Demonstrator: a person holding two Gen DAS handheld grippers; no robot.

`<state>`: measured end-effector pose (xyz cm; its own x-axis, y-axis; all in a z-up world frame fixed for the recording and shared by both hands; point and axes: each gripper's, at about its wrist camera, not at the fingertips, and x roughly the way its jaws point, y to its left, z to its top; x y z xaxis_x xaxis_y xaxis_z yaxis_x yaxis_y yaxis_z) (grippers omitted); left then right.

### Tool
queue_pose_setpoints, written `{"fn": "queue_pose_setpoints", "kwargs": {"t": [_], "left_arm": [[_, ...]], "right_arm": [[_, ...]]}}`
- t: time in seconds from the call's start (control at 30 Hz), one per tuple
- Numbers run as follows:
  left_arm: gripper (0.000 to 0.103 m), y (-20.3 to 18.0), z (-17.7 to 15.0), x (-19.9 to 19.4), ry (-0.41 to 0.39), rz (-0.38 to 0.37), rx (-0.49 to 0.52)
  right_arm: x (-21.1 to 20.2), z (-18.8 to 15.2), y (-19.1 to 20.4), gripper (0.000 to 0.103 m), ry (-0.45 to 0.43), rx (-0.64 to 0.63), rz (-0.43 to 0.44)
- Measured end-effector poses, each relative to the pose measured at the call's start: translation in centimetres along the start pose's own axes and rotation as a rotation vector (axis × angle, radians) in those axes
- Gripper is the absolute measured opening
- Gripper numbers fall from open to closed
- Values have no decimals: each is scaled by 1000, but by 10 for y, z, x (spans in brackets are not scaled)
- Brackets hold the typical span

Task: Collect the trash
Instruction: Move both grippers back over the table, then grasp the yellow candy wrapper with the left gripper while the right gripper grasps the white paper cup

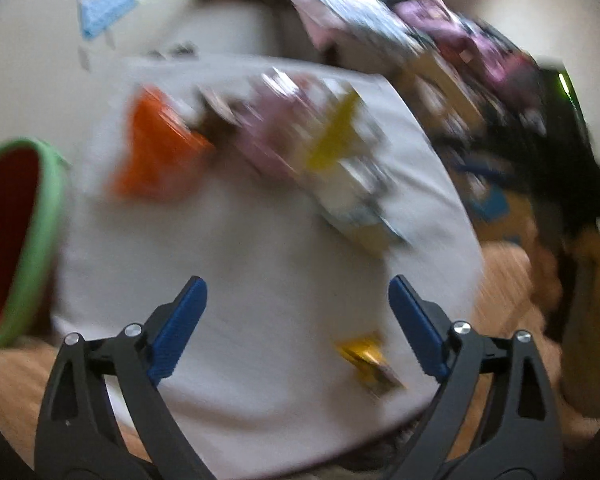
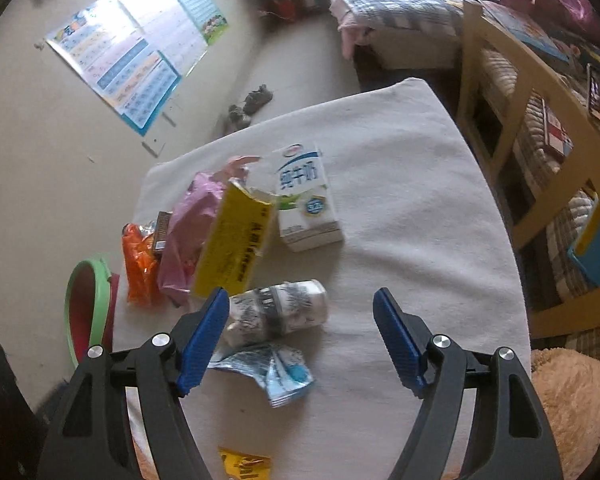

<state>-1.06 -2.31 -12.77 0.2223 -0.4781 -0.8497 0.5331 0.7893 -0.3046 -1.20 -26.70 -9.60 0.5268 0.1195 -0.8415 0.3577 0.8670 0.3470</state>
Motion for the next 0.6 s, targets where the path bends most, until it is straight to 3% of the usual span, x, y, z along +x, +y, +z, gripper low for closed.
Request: {"fn": "queue_pose_setpoints", "kwargs": {"t": [0.07, 0.2, 0.27, 0.33, 0.37, 0.43, 0.6], "left_arm": [[90, -14, -14, 19, 94, -64, 3], [90, -35, -39, 51, 202, -53, 26], [77, -41, -46, 63, 239, -31, 51], [51, -44, -49, 71, 267, -23, 66], [44, -42, -49, 74, 279, -24, 65], [19, -37, -49, 76, 286, -34, 45], [17, -23, -33, 55, 170, 27, -6]], "right_arm": [[0, -3, -1, 72, -3, 0, 1], [6, -7, 0, 72, 13, -16, 8], [11, -10, 0, 72, 20, -32, 4], [15, -11, 0, 72, 25, -34, 1], [17, -12, -1, 72, 29, -30, 2], [21, -12, -2, 72, 43, -16, 12], [43, -14, -6, 72, 133, 94, 88]]}}
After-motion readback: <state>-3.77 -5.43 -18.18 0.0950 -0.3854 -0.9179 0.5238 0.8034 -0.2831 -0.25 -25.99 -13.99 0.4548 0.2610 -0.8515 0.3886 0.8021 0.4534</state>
